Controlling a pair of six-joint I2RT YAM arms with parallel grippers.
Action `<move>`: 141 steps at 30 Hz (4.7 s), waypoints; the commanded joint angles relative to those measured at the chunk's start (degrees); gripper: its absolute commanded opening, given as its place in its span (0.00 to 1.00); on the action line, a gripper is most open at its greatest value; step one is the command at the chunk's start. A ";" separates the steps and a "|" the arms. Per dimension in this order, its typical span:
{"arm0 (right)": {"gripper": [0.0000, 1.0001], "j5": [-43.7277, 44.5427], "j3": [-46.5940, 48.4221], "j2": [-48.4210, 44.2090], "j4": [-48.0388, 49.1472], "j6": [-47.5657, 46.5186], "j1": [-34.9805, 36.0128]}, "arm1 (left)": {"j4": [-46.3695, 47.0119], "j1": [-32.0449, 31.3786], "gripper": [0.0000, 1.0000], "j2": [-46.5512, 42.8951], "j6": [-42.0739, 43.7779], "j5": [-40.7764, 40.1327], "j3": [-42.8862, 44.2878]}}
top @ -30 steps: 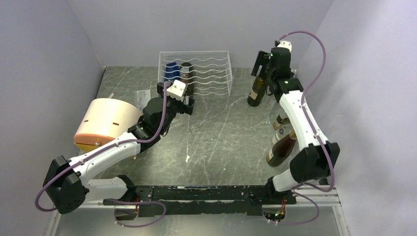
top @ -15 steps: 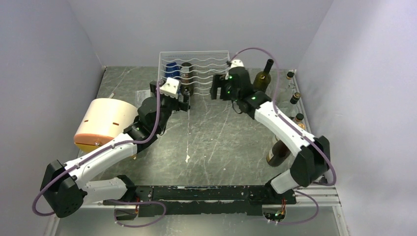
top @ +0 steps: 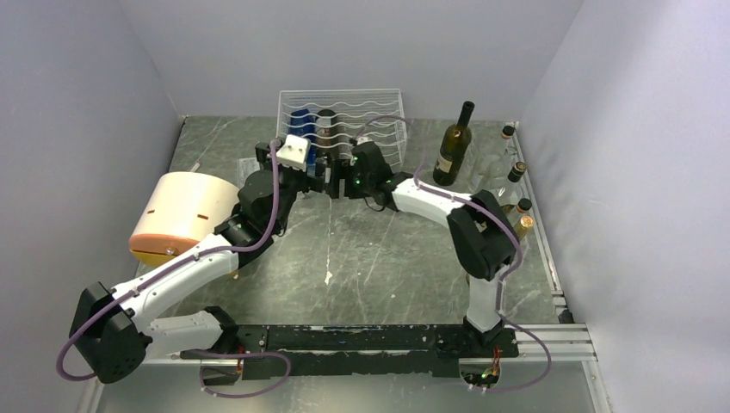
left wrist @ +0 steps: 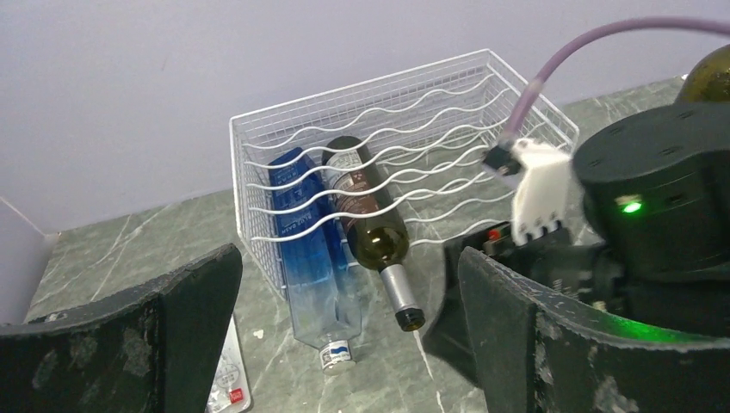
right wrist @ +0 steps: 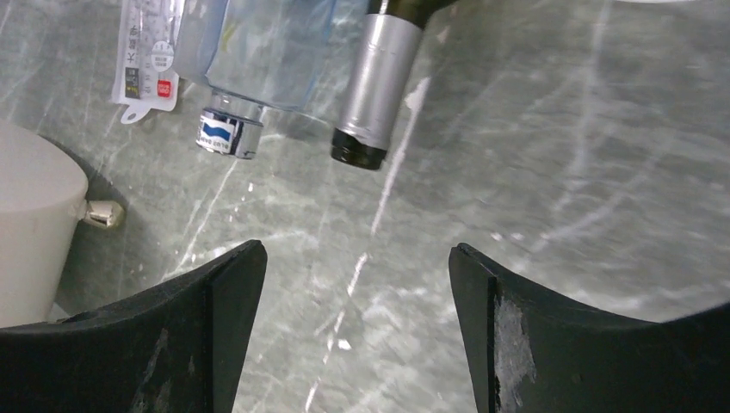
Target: Take the wine bottle off the wine rack
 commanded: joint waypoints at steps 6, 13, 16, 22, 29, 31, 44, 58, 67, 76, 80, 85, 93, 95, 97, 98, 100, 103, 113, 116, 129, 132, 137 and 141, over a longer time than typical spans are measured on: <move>0.80 1.15 8.28 11.77 8.12 5.36 1.13 | 1.14 1.88 0.99 0.00 -0.63 0.14 0.24; 0.77 2.49 14.19 18.41 9.00 7.43 1.13 | -0.09 2.76 0.99 0.68 -2.11 1.56 0.98; 0.76 2.80 16.07 20.33 9.43 7.84 1.08 | -0.58 3.18 0.99 0.90 -2.58 1.88 1.20; 0.70 4.40 18.83 23.19 9.73 8.21 1.07 | -0.94 3.82 0.99 1.05 -3.44 2.64 1.43; 0.60 5.72 20.14 24.73 9.48 8.13 1.07 | -1.32 4.41 0.99 1.30 -4.23 3.58 1.54; 0.55 6.01 19.43 24.26 9.91 8.13 1.02 | -1.37 4.55 0.99 1.32 -4.51 3.87 1.54; 0.24 7.10 6.33 15.46 17.23 10.71 1.74 | -1.82 5.42 0.99 1.43 -5.68 4.86 1.73; 0.00 6.57 -15.71 -5.48 20.13 12.88 2.38 | -1.75 5.61 0.99 1.97 -6.13 6.47 1.71; 0.00 1.77 -28.53 -21.34 12.57 10.59 1.38 | -1.75 5.62 0.99 4.04 -6.01 13.67 2.23; 0.00 -1.60 -33.41 -38.60 -4.53 5.45 -3.01 | 1.53 5.60 0.99 6.26 -3.91 31.63 1.27; 0.00 -4.28 -31.04 -43.77 -14.27 0.67 -4.97 | 2.29 5.15 0.95 7.07 0.30 47.29 1.10; 0.00 -8.08 -26.54 -48.06 -24.42 -4.52 -4.99 | -1.79 -0.76 0.89 6.08 13.77 56.51 -1.26; 0.00 -16.40 -23.26 -48.69 -30.29 -8.55 -4.93 | -8.63 -12.29 0.92 7.35 28.29 47.31 -4.59; 0.00 -18.07 -23.46 -49.12 -30.09 -8.94 -4.91 | -9.28 -12.34 0.93 8.67 28.30 47.29 -4.01; 0.00 -20.35 -23.42 -49.42 -30.17 -9.41 -4.92 | -10.17 -12.42 0.93 10.48 28.47 46.89 -3.30; 0.00 -21.32 -23.28 -49.46 -30.35 -9.63 -4.91 | -10.51 -12.47 0.94 11.22 28.65 46.68 -3.11; 0.00 -23.17 -23.09 -49.65 -30.52 -10.16 -4.89 | -9.89 -12.57 0.95 12.82 28.43 45.14 -3.08; 0.00 -25.37 -22.87 -49.85 -30.72 -10.98 -4.83 | -9.24 -12.67 0.96 14.63 28.00 43.70 -2.65; 0.00 -22.69 -20.99 -51.48 -32.44 -12.19 -4.91 | -10.40 -13.04 0.66 15.70 27.47 40.08 -0.37; 0.21 -19.94 -21.00 -51.42 -30.82 -10.94 -4.91 | -8.58 -13.06 0.40 14.59 25.75 39.33 -0.40; 0.64 -5.05 -27.65 -50.79 -10.71 4.60 -4.89 | -5.60 -12.49 0.19 15.50 11.54 33.84 3.57; 0.64 -6.29 -29.20 -49.12 -6.62 6.44 -4.91 | -6.49 -11.68 0.19 16.13 9.34 32.23 4.84; 0.60 -5.52 -29.92 -46.56 -2.92 8.22 -4.85 | -7.80 -10.20 0.18 16.60 7.01 34.29 6.25; 0.36 -6.50 -28.71 -44.60 -1.71 8.29 -4.95 | -8.52 -10.06 0.28 16.53 5.95 34.48 6.97</move>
